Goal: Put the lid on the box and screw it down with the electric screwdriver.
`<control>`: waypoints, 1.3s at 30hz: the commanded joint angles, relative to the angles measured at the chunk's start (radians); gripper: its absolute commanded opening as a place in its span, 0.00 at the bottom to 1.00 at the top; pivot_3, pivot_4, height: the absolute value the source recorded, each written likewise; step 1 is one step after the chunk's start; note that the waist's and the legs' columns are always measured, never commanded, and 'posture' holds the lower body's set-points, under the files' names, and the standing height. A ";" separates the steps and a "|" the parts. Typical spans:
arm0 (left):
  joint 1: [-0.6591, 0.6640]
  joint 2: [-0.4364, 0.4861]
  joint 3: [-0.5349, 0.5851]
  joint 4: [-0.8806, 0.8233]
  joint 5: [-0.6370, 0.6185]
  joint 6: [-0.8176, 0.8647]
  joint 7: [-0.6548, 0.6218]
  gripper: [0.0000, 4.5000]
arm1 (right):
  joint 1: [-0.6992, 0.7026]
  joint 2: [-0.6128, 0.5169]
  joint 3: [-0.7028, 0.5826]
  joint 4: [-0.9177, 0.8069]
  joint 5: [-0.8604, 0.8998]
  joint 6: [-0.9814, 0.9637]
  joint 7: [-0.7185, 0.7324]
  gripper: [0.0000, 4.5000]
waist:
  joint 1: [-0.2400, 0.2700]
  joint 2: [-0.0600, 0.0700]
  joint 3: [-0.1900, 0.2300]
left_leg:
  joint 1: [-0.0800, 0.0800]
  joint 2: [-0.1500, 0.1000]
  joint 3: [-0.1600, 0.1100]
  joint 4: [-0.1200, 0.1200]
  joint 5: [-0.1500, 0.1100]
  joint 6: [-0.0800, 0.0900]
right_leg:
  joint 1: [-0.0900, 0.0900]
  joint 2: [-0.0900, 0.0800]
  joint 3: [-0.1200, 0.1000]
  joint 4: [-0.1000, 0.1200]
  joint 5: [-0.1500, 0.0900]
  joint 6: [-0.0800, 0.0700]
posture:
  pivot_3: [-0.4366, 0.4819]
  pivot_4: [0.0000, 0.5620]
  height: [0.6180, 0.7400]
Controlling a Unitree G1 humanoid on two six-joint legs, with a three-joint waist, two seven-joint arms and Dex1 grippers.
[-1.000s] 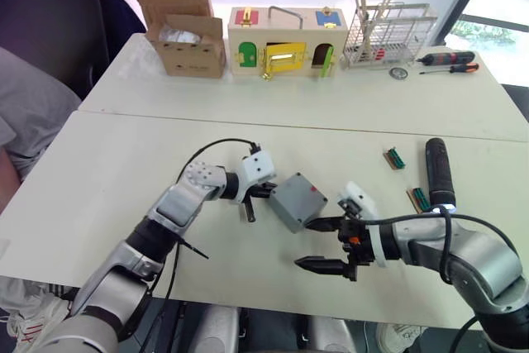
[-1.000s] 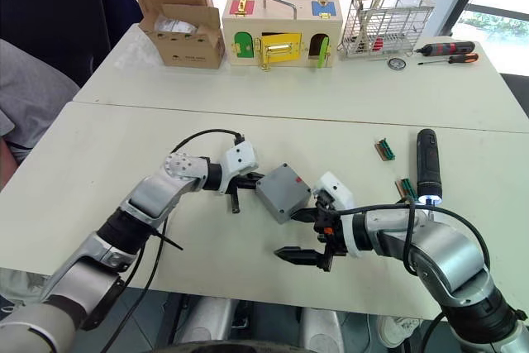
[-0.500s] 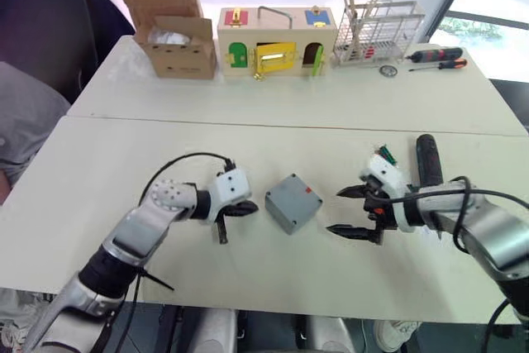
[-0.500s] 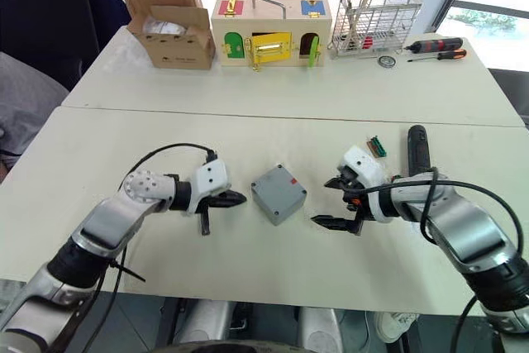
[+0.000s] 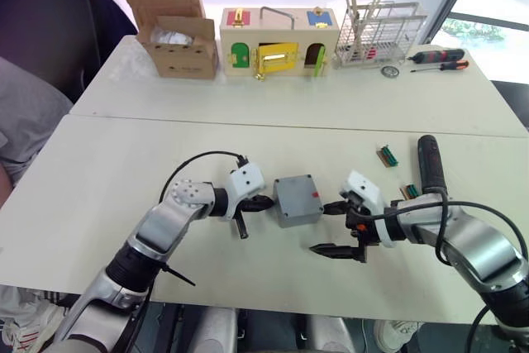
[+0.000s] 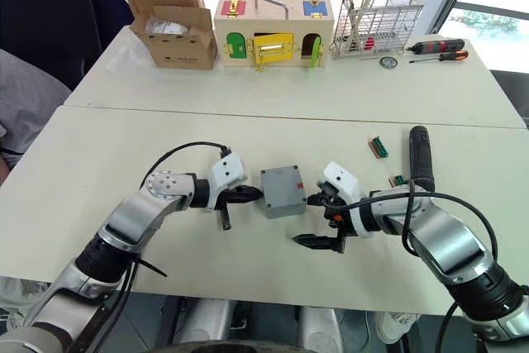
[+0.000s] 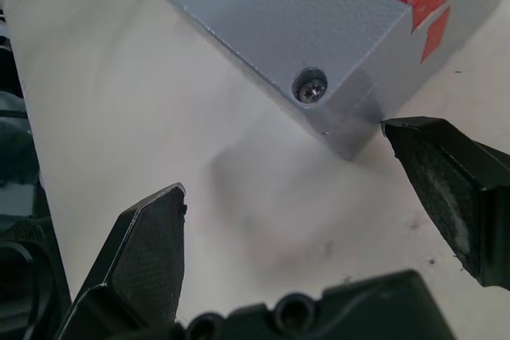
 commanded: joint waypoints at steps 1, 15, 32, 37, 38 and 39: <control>-0.026 -0.007 -0.010 0.005 0.010 -0.037 -0.008 0.00 | 0.006 0.010 -0.035 -0.048 0.025 0.011 -0.015 1.00 | 0.000 0.000 0.000 | 0.000 0.000 0.000 0.000 0.000 0.000 | 0.000 0.000 0.000 0.000 0.000 0.000 | 0.48 0.27 0.92; -0.050 -0.042 -0.007 0.078 0.038 -0.090 -0.003 0.00 | 0.000 0.022 -0.028 -0.072 0.051 0.054 -0.053 1.00 | 0.001 0.000 0.000 | 0.000 0.000 0.000 0.000 0.000 0.000 | 0.000 0.000 0.000 0.000 0.000 0.000 | 0.48 0.27 0.92; -0.081 0.017 0.217 -0.138 -0.156 0.081 -0.006 0.00 | -0.052 0.104 -0.544 0.278 0.091 0.042 -0.267 1.00 | -0.001 -0.001 -0.001 | 0.000 0.000 0.000 0.000 0.000 0.000 | 0.000 -0.001 0.000 0.000 0.000 0.000 | 0.48 0.27 0.92; -0.111 -0.034 0.213 -0.210 -0.235 0.153 0.012 0.00 | -0.145 0.159 -0.438 0.520 -0.068 -0.160 -0.338 1.00 | -0.002 -0.001 -0.001 | 0.000 -0.001 0.001 0.000 0.000 0.000 | 0.000 -0.001 0.000 0.000 0.000 0.000 | 0.48 0.27 0.92; -0.108 -0.038 0.205 -0.217 -0.237 0.158 0.020 0.00 | -0.176 0.176 -0.417 0.577 -0.100 -0.203 -0.359 1.00 | -0.006 -0.001 -0.001 | 0.000 -0.001 0.001 -0.001 0.001 -0.001 | 0.000 0.000 0.000 0.000 0.000 0.000 | 0.48 0.27 0.92; -0.105 -0.040 0.200 -0.221 -0.239 0.162 0.027 0.00 | -0.199 0.188 -0.403 0.620 -0.125 -0.237 -0.373 1.00 | -0.008 -0.001 -0.001 | 0.000 -0.001 0.002 -0.001 0.002 -0.003 | 0.000 0.000 0.000 0.000 0.000 0.000 | 0.48 0.27 0.92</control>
